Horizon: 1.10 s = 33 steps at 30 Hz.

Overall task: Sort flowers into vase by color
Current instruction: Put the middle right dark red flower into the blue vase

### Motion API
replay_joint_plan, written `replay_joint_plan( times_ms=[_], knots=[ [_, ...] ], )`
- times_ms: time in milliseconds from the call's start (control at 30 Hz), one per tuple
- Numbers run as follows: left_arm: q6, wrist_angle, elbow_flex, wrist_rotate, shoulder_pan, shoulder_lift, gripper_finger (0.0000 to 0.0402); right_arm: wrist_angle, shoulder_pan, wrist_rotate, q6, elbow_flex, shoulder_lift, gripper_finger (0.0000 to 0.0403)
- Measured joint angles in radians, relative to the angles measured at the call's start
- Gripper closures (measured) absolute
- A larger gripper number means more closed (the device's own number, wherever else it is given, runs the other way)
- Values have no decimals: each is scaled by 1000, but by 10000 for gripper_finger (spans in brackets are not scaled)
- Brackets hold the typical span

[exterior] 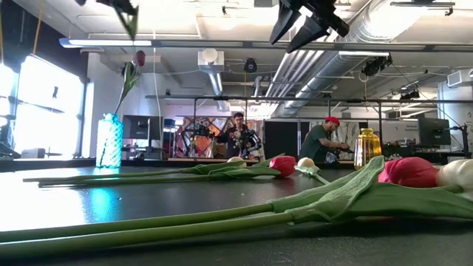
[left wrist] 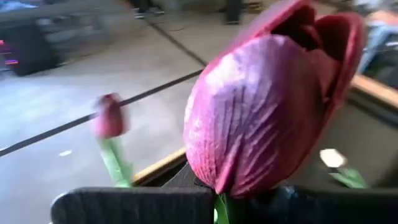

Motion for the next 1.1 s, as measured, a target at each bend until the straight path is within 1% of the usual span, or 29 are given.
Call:
replay_joint_plan(
  times_ms=[67, 167, 333, 500, 600, 733, 900, 1100],
  knots=[
    [-6, -47, 0, -21, 23, -4, 401, 0, -10, -7, -12, 0, 0, 206],
    [-12, -101, 0, -25, 64, -1, 401, 0, -26, -22, -22, 0, 0, 206],
    [-11, -111, 3, 5, 122, 8, 401, 1, -51, -54, -45, 0, 0, 206],
    [8, -139, 78, 39, 167, 29, 401, 1, -73, -74, -48, 0, 0, 206],
    [51, -161, 141, 48, 188, 53, 401, 1, -85, -82, -51, 0, 0, 206],
    [105, -211, 195, 56, 221, 94, 401, 11, -100, -85, -82, 0, 0, 206],
    [124, -264, 224, 115, 261, 142, 401, 16, -122, -103, -93, 0, 0, 206],
    [138, -266, 225, 128, 280, 163, 401, 17, -131, -108, -93, 0, 0, 206]
  ],
)
